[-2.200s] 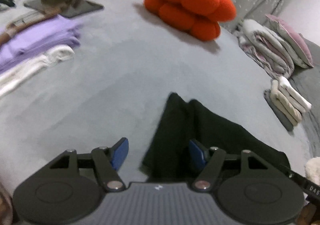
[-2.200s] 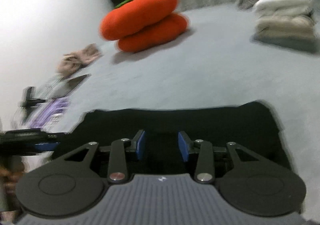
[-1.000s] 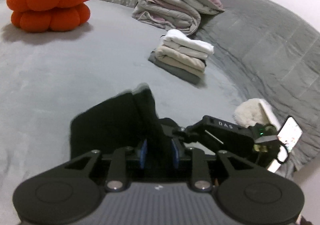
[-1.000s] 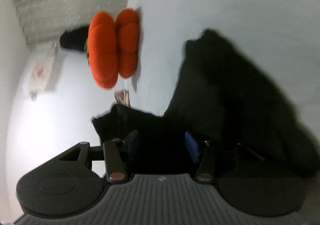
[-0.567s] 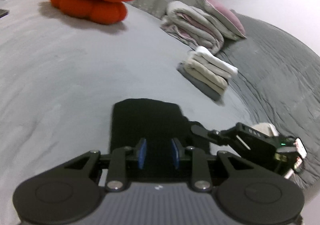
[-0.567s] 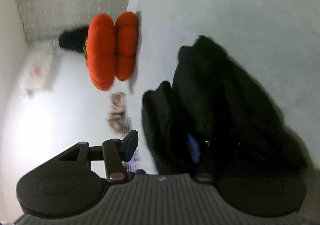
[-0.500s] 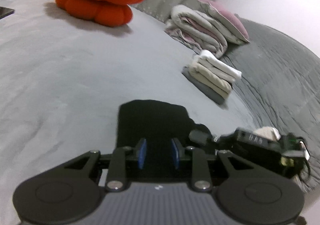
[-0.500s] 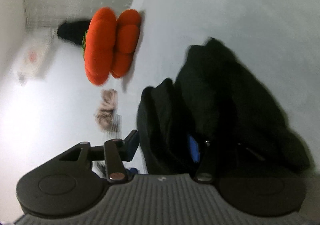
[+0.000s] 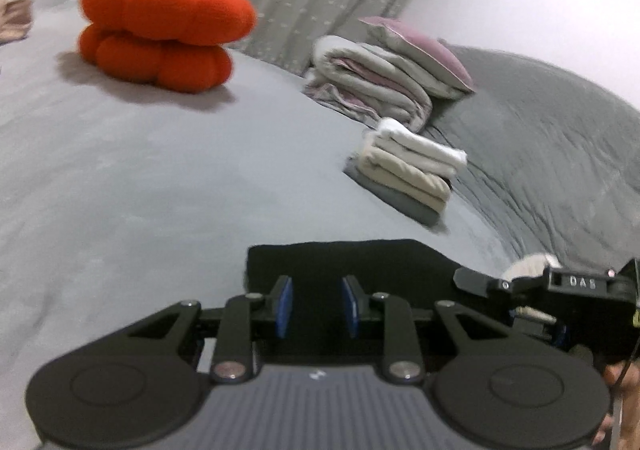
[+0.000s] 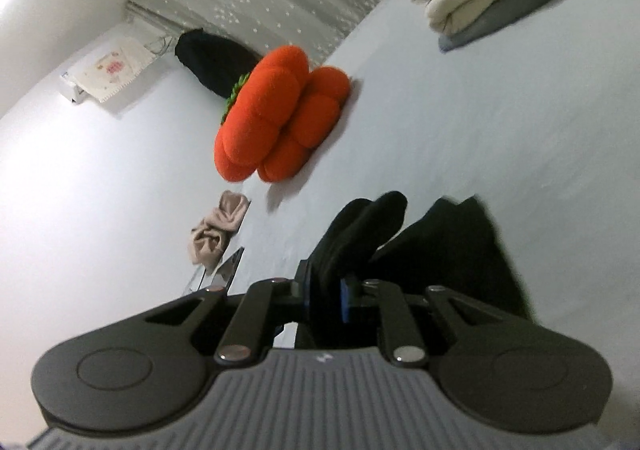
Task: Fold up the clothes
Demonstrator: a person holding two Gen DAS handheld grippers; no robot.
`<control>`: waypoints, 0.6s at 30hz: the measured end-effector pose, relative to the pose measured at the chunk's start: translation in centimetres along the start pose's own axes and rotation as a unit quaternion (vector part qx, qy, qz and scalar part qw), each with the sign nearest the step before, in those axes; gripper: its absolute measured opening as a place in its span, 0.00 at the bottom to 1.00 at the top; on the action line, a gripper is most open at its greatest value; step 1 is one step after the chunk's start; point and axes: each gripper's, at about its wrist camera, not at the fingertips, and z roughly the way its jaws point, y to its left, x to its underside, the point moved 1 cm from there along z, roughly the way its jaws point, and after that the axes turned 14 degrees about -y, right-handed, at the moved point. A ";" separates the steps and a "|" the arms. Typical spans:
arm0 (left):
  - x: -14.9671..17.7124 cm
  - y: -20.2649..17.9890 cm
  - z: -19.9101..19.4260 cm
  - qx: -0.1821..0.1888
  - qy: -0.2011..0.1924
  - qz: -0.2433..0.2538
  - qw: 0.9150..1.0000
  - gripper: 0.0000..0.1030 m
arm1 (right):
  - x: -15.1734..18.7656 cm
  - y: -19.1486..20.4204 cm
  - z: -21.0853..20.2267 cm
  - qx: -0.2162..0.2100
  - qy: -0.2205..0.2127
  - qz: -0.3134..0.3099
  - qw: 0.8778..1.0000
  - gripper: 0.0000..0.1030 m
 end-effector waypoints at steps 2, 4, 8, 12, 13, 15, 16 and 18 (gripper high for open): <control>0.6 -0.8 0.7 0.008 0.009 0.015 1.000 0.26 | -0.4 -0.9 -0.3 0.013 -0.004 -0.001 1.000 0.16; 1.2 -1.4 1.4 0.014 0.020 0.029 0.999 0.26 | -0.4 -2.0 -0.4 0.034 0.002 0.001 0.999 0.16; 1.9 -2.0 2.2 0.016 0.025 0.054 0.998 0.26 | 0.1 -3.8 -1.1 0.074 0.007 0.005 0.997 0.22; 1.5 -1.6 2.9 0.011 0.019 0.054 0.998 0.27 | -0.5 -3.4 -2.6 0.091 -0.018 -0.025 0.995 0.44; 1.2 -1.4 3.1 0.010 0.017 0.053 0.998 0.27 | -0.6 -2.9 -2.8 0.093 -0.029 -0.049 0.994 0.44; 0.7 -1.1 3.7 0.008 0.012 0.052 0.999 0.27 | -0.6 -1.7 -3.1 0.095 -0.048 -0.097 0.990 0.44; 0.5 -1.0 4.0 0.008 0.009 0.051 0.999 0.27 | -0.5 -1.0 -2.8 0.089 -0.054 -0.117 0.988 0.44; 0.3 -0.9 4.7 0.010 0.005 0.052 0.999 0.27 | -0.1 0.3 -2.1 0.075 -0.064 -0.158 0.983 0.44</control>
